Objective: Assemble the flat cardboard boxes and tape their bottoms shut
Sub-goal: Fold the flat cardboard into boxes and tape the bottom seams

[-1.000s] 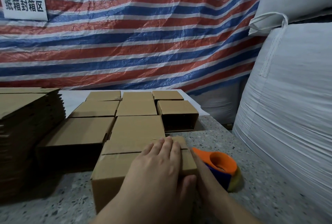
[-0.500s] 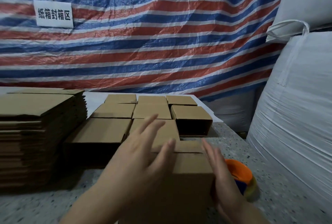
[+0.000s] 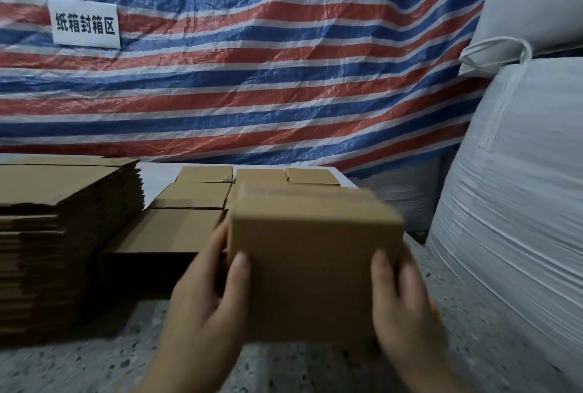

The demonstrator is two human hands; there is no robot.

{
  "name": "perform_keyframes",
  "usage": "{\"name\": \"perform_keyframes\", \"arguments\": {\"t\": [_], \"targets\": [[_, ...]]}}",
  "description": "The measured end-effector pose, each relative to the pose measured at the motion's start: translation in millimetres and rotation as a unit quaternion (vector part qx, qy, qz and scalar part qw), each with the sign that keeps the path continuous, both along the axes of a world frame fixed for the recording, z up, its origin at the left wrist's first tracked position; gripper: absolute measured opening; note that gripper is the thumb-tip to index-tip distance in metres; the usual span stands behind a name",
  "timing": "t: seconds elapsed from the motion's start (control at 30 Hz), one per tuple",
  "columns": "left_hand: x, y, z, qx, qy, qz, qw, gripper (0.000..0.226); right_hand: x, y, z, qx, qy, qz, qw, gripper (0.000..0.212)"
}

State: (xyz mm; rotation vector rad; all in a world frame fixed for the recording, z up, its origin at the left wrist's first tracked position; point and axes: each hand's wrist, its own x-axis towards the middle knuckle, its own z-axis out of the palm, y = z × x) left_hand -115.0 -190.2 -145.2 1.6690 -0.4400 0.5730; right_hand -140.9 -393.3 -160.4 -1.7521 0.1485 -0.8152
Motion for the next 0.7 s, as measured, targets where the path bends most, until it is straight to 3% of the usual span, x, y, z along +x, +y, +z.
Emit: {"name": "perform_keyframes", "arguments": {"t": [0.07,0.13,0.2,0.33,0.5,0.7], "targets": [[26.4,-20.1,23.8,0.004,0.027,-0.030,0.999,0.038,23.9,-17.7,36.6,-0.017,0.001,-0.022,1.000,0.041],[64.1,-49.7,50.2,0.020,0.047,-0.049,0.998,0.024,57.8,-44.6,62.1,-0.032,0.005,-0.061,0.998,0.042],[100.2,-78.2,65.0,0.021,0.096,-0.069,0.993,0.029,90.6,-71.4,73.1,-0.047,0.016,-0.073,0.996,0.036],[155.1,-120.5,49.5,0.100,0.157,-0.065,0.980,0.032,141.1,-119.3,64.4,-0.046,0.108,-0.088,0.989,0.046],[187.0,-145.4,20.1,0.229,0.131,-0.024,0.964,0.047,169.5,-150.6,40.6,-0.068,0.207,-0.092,0.972,0.053],[206.3,-156.5,-2.1,0.402,0.107,0.062,0.907,0.039,189.1,-164.8,15.2,-0.091,0.315,-0.062,0.943,0.057]]}}
